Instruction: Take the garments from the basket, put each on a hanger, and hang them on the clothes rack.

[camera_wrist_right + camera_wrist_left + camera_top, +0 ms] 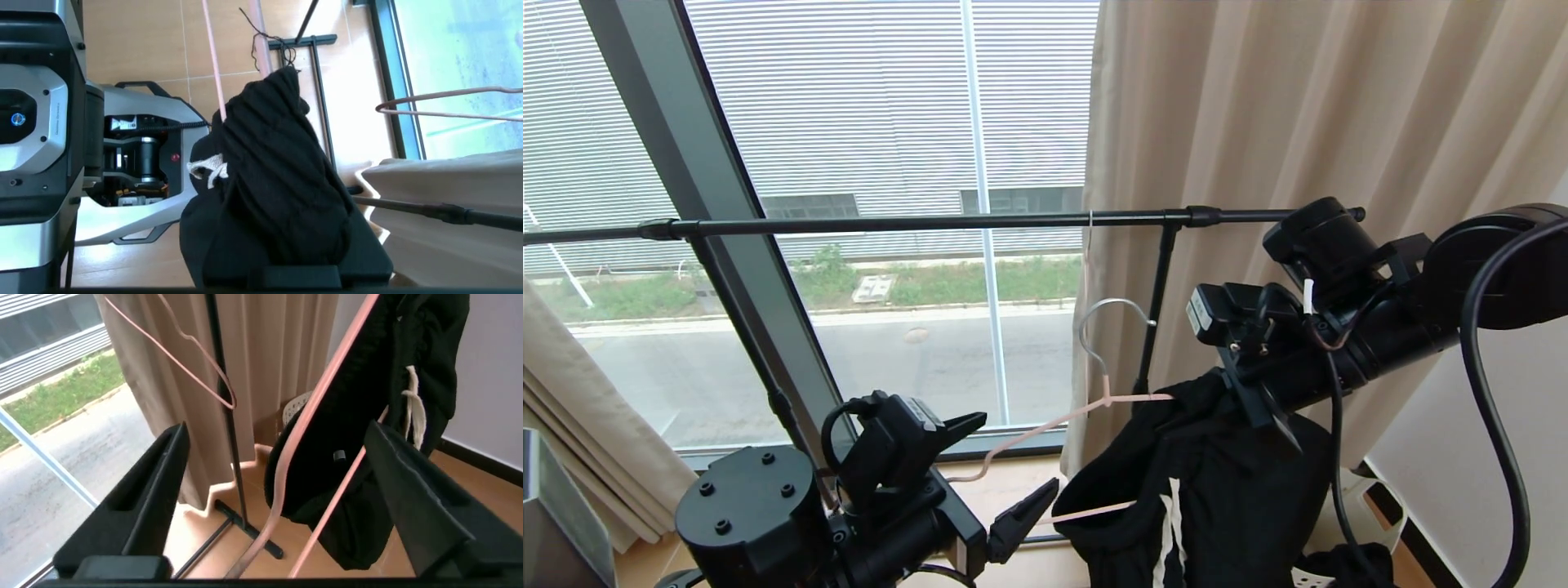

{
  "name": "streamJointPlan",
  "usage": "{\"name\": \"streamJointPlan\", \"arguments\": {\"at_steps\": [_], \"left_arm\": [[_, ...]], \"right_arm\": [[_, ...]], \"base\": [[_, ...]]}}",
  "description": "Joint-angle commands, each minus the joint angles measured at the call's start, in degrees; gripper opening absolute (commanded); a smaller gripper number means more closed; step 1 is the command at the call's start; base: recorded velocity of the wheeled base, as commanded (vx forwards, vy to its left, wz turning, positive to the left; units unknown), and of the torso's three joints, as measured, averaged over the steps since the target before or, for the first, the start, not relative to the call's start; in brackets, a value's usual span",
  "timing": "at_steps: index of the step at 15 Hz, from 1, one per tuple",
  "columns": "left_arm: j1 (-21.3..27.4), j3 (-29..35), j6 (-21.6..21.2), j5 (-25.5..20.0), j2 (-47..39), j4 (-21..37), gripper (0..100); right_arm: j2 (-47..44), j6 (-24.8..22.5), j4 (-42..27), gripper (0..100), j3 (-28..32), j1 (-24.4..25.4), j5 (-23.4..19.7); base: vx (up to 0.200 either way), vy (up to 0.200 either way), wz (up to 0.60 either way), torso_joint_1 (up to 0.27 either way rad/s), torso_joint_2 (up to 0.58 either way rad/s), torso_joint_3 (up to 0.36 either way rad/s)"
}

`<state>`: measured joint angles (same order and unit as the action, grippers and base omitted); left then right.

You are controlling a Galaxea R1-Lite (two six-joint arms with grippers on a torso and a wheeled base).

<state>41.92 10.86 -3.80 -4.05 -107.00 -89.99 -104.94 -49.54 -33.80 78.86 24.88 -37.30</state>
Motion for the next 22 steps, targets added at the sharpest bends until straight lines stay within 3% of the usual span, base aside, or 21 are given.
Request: {"name": "streamJointPlan", "arguments": {"at_steps": [1,4,6,7,8,9,10,12,13,14,16,19,22], "left_arm": [[-0.26,-0.49,1.87,0.09,4.08,-0.01,100],[-3.78,-0.58,5.47,-1.05,11.55,-0.01,100],[-11.51,-1.28,11.1,-7.99,15.33,-0.01,100],[-14.77,-0.49,17.34,-11.77,17.0,2.19,100],[-14.77,-0.49,17.34,-11.77,17.0,2.19,100],[-22.24,3.11,26.57,-19.68,18.32,12.82,100],[-26.45,6.19,31.23,-24.69,18.05,20.65,100],[-31.03,10.06,34.83,-33.57,17.52,30.84,100],[-34.8,13.4,35.97,-41.74,16.47,37.7,100],[-36.65,15.33,36.94,-44.91,15.68,40.95,100],[-37.27,18.41,39.4,-47.81,12.6,44.46,100],[-34.98,18.76,40.28,-47.81,8.12,44.9,100],[-30.76,18.85,40.01,-47.63,7.59,44.99,100]], "right_arm": [[0.26,-0.03,-0.12,0,-0.2,-0.71,-0.05],[1.67,-0.03,-0.91,0,-0.99,-1.15,0.04],[2.28,0.06,-0.91,0,-2.04,-1.15,0.13],[2.63,0.06,-0.82,0,-2.84,-1.15,0.13],[2.63,0.06,-0.82,0,-2.84,-1.15,0.13],[3.95,0.06,-0.65,0,-4.42,-1.15,0.04],[5.18,0.06,-0.65,0,-5.3,-1.15,-0.05],[7.55,0.06,-0.03,0,-7.05,-1.15,-0.05],[10.1,0.06,-0.03,0,-8.37,-1.15,-0.93],[11.68,0.06,-0.03,0,-9.16,-1.15,-2.51],[14.5,0.06,0.05,0,-10.13,-1.15,-5.06],[16.78,1.2,0.14,0,-10.22,-1.15,-7.35],[16.25,4.98,6.73,0,-10.39,-1.06,-11.56]], "base": [[0.0,0.0,0.0,0.0,0.0,0.0],[0.0,0.0,0.0,0.0,0.0,0.0],[0.0,0.0,0.0,0.0,0.0,0.0],[0.0,0.0,0.0,0.0,0.0,0.0],[0.0,0.0,0.0,0.0,0.0,0.0],[0.0,0.0,0.0,0.0,0.0,0.0],[0.0,0.0,0.0,0.0,0.0,0.0],[0.0,0.0,0.0,0.0,0.0,0.0],[0.0,0.0,0.0,0.0,0.0,0.0],[0.0,0.0,0.0,0.0,0.0,0.0],[0.0,0.0,0.0,0.0,0.0,0.0],[0.0,0.0,0.0,0.0,0.0,0.0],[0.0,0.0,0.0,0.0,0.0,0.0]]}}
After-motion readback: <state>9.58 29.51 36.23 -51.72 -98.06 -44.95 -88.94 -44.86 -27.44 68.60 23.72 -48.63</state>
